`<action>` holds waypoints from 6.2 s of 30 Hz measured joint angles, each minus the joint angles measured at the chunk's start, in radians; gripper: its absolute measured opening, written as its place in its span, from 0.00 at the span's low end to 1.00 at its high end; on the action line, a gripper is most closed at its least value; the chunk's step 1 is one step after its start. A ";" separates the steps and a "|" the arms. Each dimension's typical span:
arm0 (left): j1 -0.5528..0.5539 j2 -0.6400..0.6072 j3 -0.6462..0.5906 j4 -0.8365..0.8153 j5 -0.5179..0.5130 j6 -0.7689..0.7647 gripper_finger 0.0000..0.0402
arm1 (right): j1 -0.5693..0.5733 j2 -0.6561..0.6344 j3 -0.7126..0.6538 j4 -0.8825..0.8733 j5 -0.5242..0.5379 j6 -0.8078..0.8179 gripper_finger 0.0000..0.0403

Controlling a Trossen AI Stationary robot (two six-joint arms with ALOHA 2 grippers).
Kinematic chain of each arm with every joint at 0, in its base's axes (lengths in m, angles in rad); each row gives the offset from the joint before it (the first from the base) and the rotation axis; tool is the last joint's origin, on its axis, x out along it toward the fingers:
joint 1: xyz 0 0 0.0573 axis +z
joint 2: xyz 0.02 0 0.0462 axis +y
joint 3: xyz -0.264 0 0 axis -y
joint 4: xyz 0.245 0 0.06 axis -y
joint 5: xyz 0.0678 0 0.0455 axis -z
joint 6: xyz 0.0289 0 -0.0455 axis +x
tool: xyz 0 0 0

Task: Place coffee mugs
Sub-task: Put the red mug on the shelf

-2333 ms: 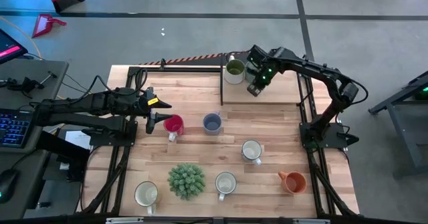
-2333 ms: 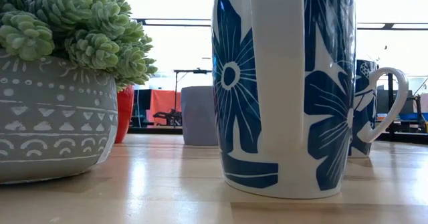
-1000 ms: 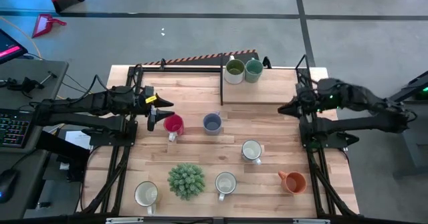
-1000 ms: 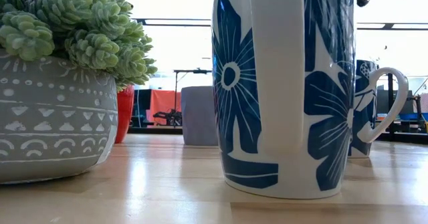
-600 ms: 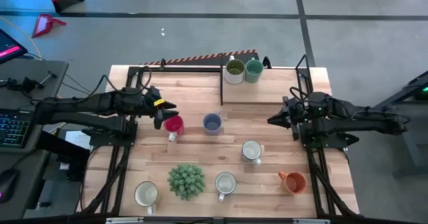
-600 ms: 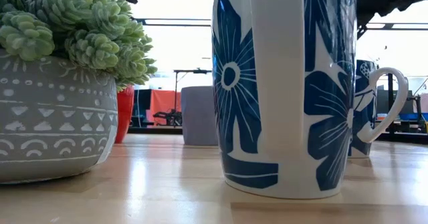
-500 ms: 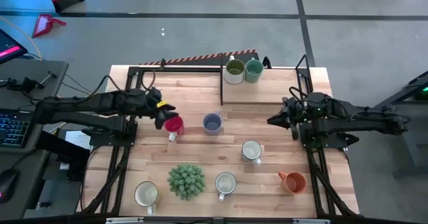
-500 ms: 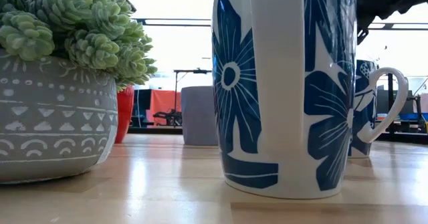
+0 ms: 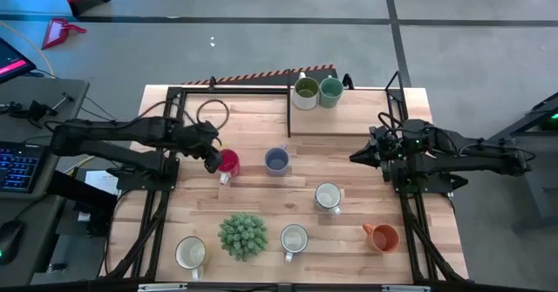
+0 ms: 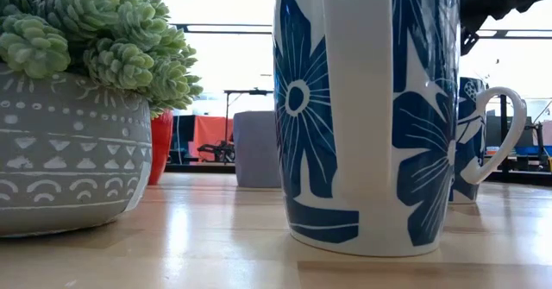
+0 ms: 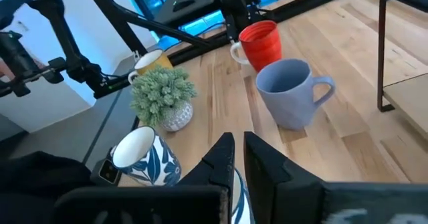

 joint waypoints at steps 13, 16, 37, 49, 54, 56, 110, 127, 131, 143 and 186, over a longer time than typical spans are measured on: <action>0.037 0.223 0.000 -0.060 -0.064 -0.017 0.45 | 0.000 -0.001 0.001 -0.029 0.001 -0.067 0.04; 0.039 0.262 0.000 -0.056 -0.063 -0.017 0.45 | 0.000 -0.001 0.001 -0.048 0.001 -0.067 0.04; 0.039 0.492 0.000 0.131 -0.037 0.111 0.41 | 0.000 -0.002 0.001 -0.120 -0.003 -0.040 0.04; 0.112 0.509 0.011 0.142 -0.028 0.135 0.04 | 0.000 -0.002 0.001 -0.194 -0.005 -0.040 0.04; 0.171 0.510 0.097 0.124 0.043 0.221 0.04 | 0.000 -0.002 0.001 -0.209 -0.006 -0.041 0.04; 0.195 0.510 0.166 0.065 0.061 0.257 0.04 | 0.000 -0.002 0.001 -0.214 -0.013 -0.040 0.04; 0.023 1.381 1.490 -0.216 0.001 0.096 0.04 | 0.000 -0.178 0.001 -0.246 0.071 -0.138 0.04; -0.028 1.415 1.489 -0.319 -0.011 0.151 0.04 | 0.000 -0.178 0.001 -0.245 0.064 -0.145 0.04; -0.050 1.422 1.490 -0.315 -0.010 0.150 0.04 | 0.000 -0.178 0.001 -0.245 0.064 -0.145 0.04; -0.111 1.442 1.490 -0.355 0.006 0.147 0.04 | 0.000 -0.178 0.001 -0.245 0.052 -0.146 0.04; -0.139 1.487 1.489 -0.416 0.033 0.143 0.04 | 0.000 -0.178 0.001 -0.244 0.031 -0.146 0.04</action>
